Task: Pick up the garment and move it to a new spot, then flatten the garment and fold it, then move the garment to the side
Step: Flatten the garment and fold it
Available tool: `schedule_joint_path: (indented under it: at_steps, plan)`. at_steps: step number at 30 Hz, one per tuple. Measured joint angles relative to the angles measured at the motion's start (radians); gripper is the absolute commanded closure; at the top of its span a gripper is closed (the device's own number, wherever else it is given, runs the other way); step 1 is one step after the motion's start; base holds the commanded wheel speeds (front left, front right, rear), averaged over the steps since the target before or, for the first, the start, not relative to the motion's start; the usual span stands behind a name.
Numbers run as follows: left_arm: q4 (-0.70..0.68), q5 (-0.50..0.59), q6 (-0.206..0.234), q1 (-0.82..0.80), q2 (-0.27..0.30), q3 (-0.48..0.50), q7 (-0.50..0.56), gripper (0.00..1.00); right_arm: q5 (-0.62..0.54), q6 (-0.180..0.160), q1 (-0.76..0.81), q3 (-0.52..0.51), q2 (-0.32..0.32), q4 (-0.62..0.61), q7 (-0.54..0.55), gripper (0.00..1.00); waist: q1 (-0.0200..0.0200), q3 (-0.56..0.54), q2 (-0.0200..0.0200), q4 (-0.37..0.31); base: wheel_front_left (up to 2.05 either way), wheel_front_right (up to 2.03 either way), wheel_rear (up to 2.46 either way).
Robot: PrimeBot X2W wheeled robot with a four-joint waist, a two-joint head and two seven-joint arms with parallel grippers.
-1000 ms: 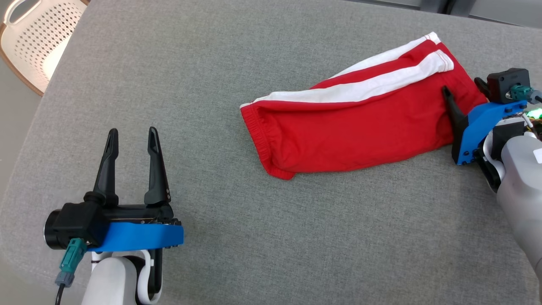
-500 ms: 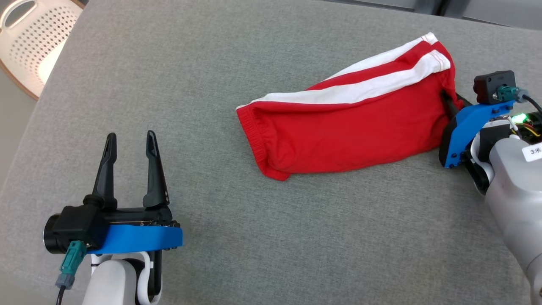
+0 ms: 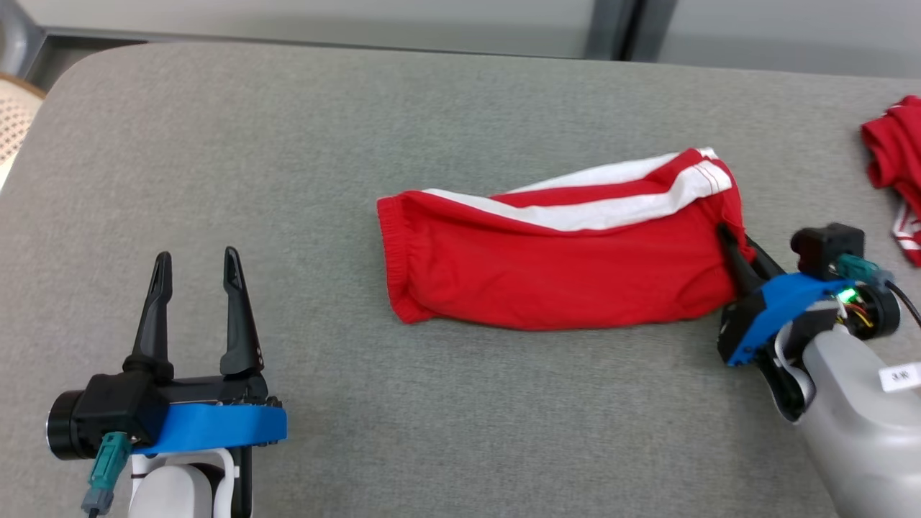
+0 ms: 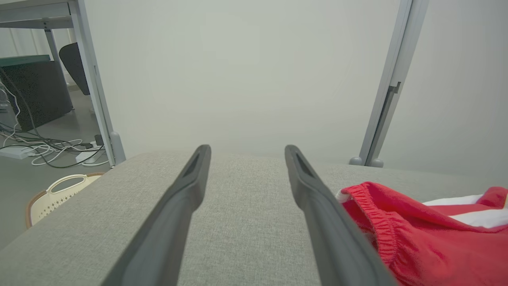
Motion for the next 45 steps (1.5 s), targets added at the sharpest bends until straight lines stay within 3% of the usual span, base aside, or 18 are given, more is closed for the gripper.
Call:
schedule_joint_path:
  at_steps: [9, 20, 30, 38, 45]
  plan:
    - [-0.011, 0.02, 0.002, 0.041, 0.0, 0.018, 0.0, 0.0, 0.003, 0.0, 0.244, -0.191, -0.04, -0.205, -0.002, 1.0, 0.0, -0.053, 0.0, -0.082, 0.0, 0.0, 0.0]
    - [-0.021, 0.024, 0.002, 0.062, 0.0, 0.018, 0.0, 0.0, -0.062, 0.0, 0.397, -0.355, -0.053, -0.299, -0.002, 1.0, -0.0001, -0.074, 0.0001, -0.109, 0.0, 0.0, 0.0]
    - [-0.019, 0.027, 0.002, 0.064, 0.0, 0.018, 0.0, 0.0, -0.118, 0.0, 0.35, -0.333, 0.008, -0.411, 0.005, 1.0, 0.0, -0.083, 0.0, -0.115, 0.0, 0.0, 0.0]
    - [-0.011, 0.026, 0.002, 0.072, 0.0, 0.002, 0.0, 0.0, -0.154, 0.0, 0.278, -0.238, 0.067, -0.534, 0.059, 1.0, -0.0001, -0.106, 0.0, -0.1, 0.0, 0.0, 0.0]
    - [-0.003, 0.013, 0.002, 0.067, 0.0, -0.009, 0.0, 0.0, -0.163, 0.0, 0.227, -0.16, 0.111, -0.562, 0.101, 1.0, -0.0001, -0.111, 0.0, -0.057, 0.0, 0.0, 0.0]
